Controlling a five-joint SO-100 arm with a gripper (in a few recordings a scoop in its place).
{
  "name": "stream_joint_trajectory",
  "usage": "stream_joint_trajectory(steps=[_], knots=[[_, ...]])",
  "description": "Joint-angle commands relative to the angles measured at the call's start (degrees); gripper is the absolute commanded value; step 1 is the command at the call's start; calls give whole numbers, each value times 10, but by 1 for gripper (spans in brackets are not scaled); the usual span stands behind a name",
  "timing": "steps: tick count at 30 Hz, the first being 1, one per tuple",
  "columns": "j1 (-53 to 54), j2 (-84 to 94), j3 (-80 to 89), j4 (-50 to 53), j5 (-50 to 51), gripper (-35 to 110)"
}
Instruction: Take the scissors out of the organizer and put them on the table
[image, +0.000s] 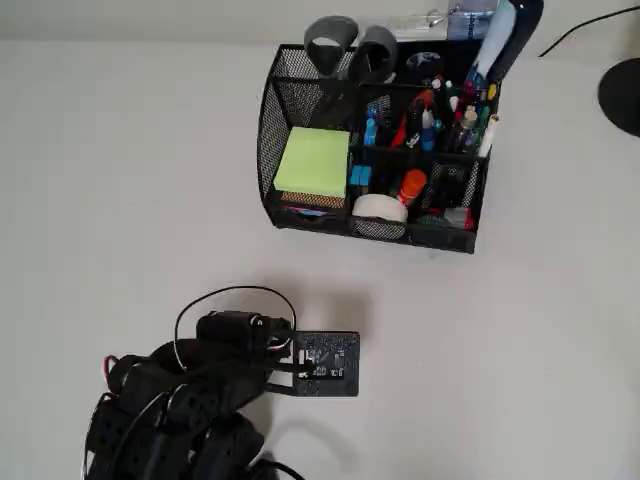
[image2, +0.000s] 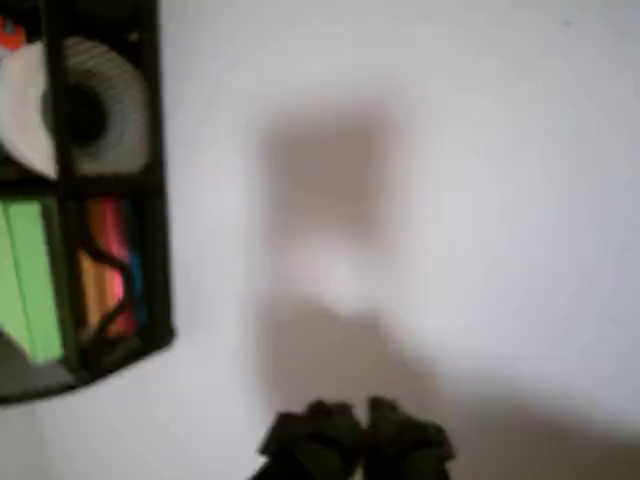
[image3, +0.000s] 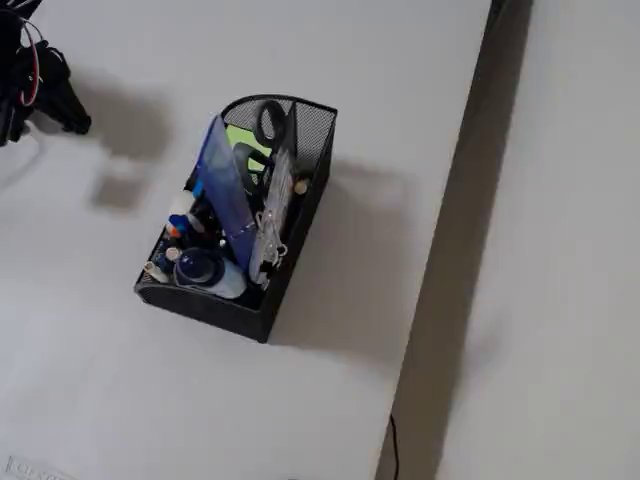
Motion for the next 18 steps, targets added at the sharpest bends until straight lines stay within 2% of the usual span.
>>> stream_joint_trajectory(steps=[1, 13, 16, 18], knots=[[-5, 0, 19, 4, -2, 0], [-97, 1, 22, -2, -81, 1], [-76, 1, 46, -111, -194, 3], [-53, 1, 25, -166, -201, 3]])
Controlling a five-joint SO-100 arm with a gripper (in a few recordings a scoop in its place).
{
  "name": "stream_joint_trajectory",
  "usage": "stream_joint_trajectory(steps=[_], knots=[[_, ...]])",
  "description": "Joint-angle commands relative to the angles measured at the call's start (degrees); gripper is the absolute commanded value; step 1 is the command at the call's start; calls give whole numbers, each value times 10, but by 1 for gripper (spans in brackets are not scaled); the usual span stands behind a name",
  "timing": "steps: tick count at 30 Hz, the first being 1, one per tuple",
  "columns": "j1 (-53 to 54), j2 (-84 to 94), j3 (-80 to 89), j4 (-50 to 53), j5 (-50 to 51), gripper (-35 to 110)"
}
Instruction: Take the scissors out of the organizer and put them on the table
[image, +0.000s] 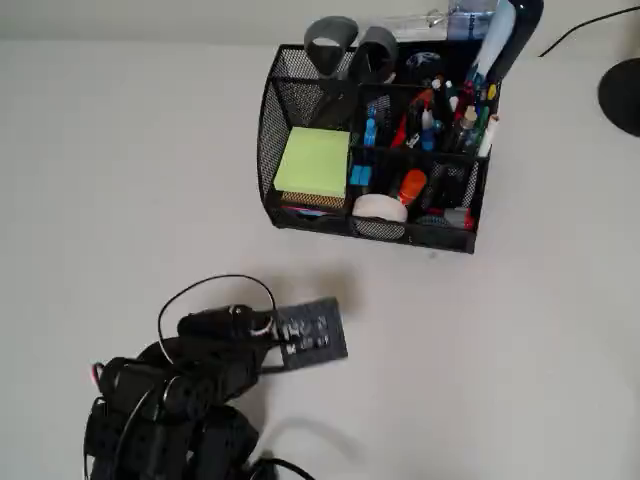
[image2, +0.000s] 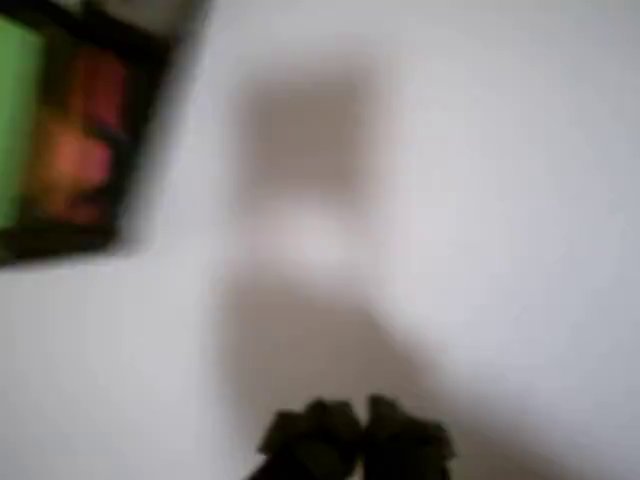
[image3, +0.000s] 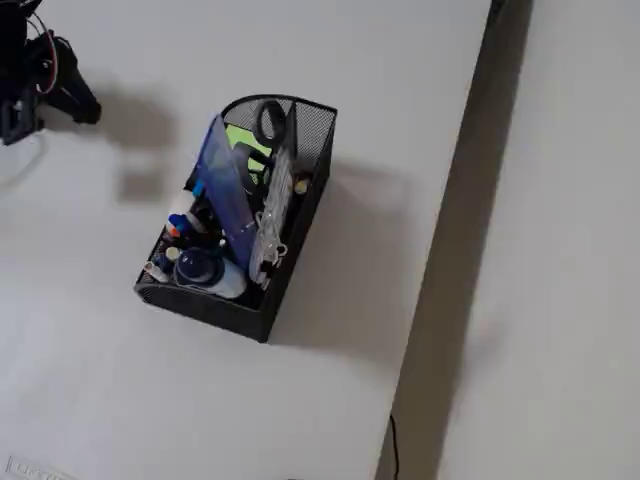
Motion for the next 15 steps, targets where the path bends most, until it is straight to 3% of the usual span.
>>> stream_joint_trajectory(steps=[1, 3, 7, 15], knots=[[33, 13, -29, -132, -59, 3], [46, 10, -73, -194, -17, 16], [63, -194, -259, -300, 15, 22], [109, -671, -751, -276, 158, 29]])
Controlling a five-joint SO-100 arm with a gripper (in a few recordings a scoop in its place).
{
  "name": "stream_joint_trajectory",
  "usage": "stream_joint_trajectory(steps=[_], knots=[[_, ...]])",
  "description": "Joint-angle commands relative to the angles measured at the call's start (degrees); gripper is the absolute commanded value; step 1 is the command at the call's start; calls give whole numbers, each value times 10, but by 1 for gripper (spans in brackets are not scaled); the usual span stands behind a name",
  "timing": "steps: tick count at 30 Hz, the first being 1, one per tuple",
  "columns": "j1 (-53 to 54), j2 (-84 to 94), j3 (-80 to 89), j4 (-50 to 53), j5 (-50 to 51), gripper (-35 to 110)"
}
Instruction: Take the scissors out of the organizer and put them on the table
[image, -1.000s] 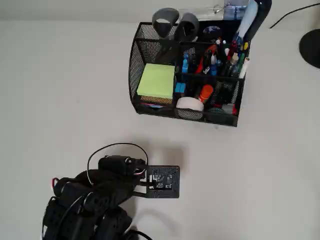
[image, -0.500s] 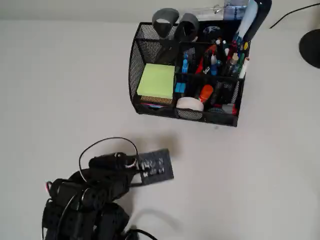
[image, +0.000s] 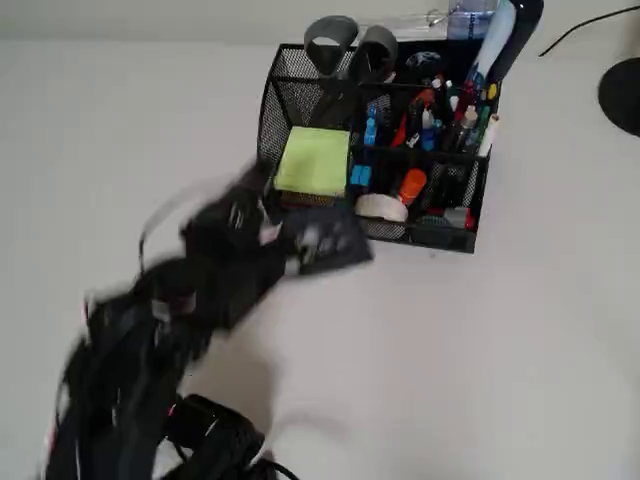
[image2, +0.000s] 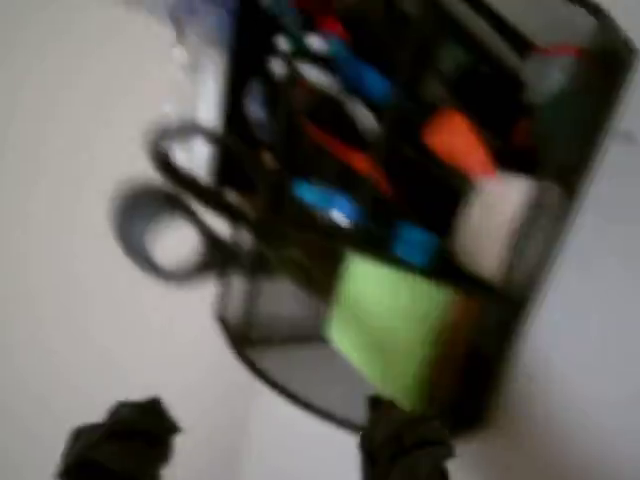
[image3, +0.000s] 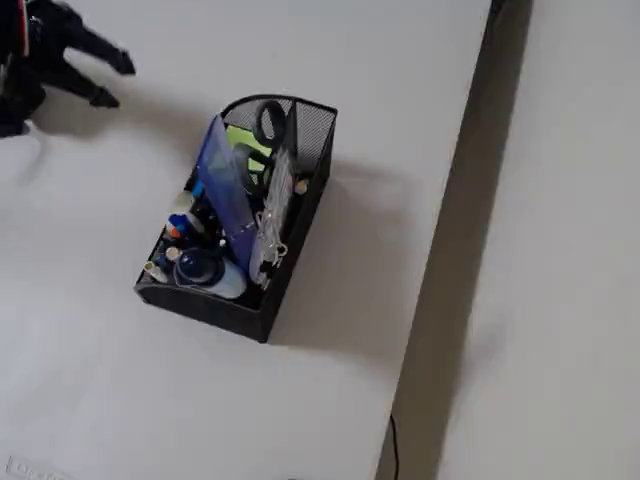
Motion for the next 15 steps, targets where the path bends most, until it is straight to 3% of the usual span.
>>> stream_joint_trajectory(steps=[1, 8, 15], knots=[[19, -269, -340, -6, 86, 29], [8, -525, -651, 65, 153, 29], [-14, -674, -823, 133, 182, 29]])
